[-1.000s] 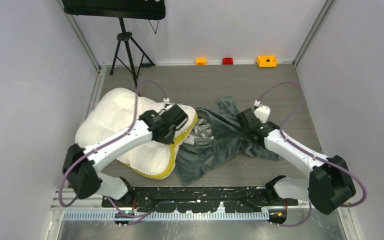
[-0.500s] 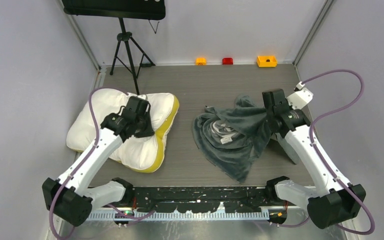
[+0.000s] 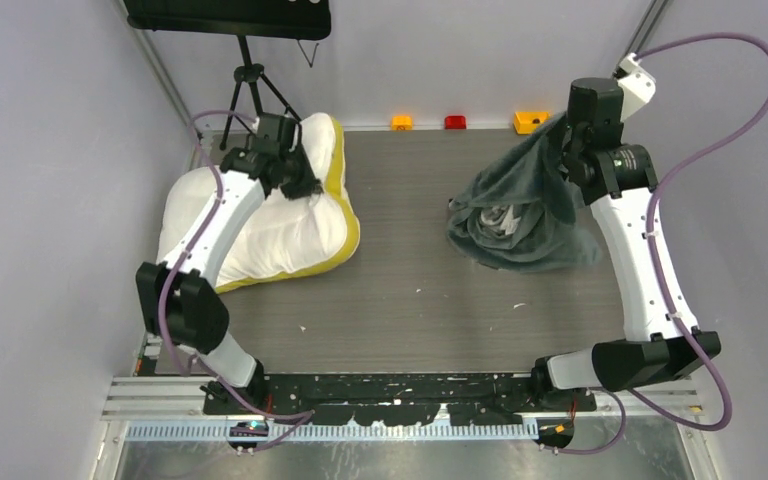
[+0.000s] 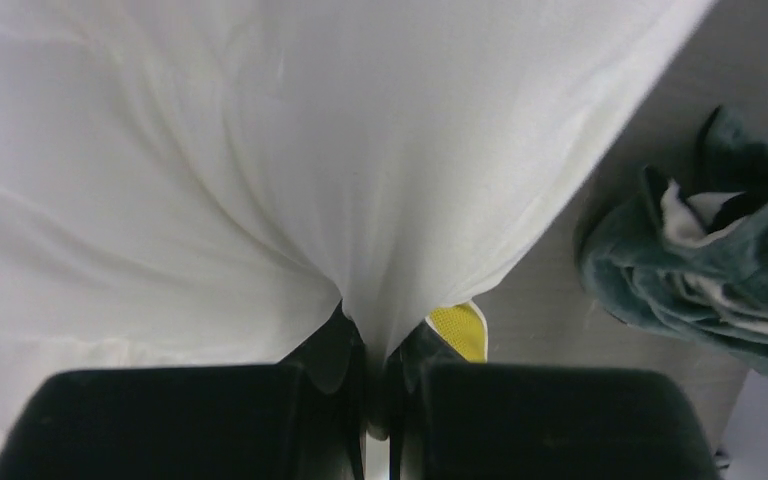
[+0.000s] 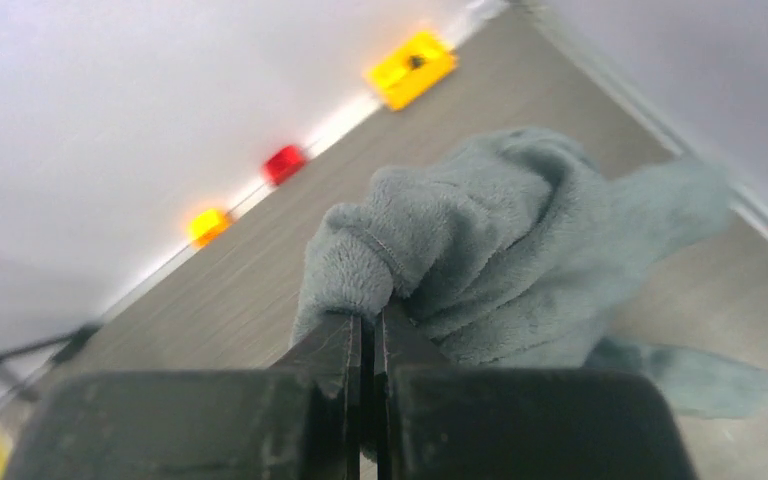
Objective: Remove the pillowcase from the pillow
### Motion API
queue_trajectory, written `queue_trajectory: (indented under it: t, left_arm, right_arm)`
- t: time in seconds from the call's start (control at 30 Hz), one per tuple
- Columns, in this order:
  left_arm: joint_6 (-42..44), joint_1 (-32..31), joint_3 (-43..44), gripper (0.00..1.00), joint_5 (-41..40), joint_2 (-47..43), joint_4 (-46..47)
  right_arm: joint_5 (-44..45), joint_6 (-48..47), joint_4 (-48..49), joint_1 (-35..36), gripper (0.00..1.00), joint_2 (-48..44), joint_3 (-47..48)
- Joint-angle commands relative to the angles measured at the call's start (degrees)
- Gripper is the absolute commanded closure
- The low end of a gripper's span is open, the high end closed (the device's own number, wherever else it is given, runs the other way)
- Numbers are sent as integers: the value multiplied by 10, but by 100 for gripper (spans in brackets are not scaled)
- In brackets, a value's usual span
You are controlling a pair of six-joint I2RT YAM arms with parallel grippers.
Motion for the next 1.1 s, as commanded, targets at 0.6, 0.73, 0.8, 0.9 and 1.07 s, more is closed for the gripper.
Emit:
queue_trajectory:
  t: [0.6,0.73,0.8,0.9,1.07]
  left_arm:
    - [48,14,238,0,85,80,54]
    - [110,14,109,0,-7,-26,80]
    - [141,14,37,0,-69,-74,104]
    - [174,14,-85,0,-111,-146,151]
    - [199,14,-320,3,-98,-260,324]
  right_arm:
    - [-299,-76,169,1,17,7,-44]
    - [-241,-111,319,1,16,-100,-240]
    - [-225,-146,378,1,15,-156,-330]
    - [-160,-149,394,1,15,-199,-417]
    - [-129,-158,410,1,15,-192,-508]
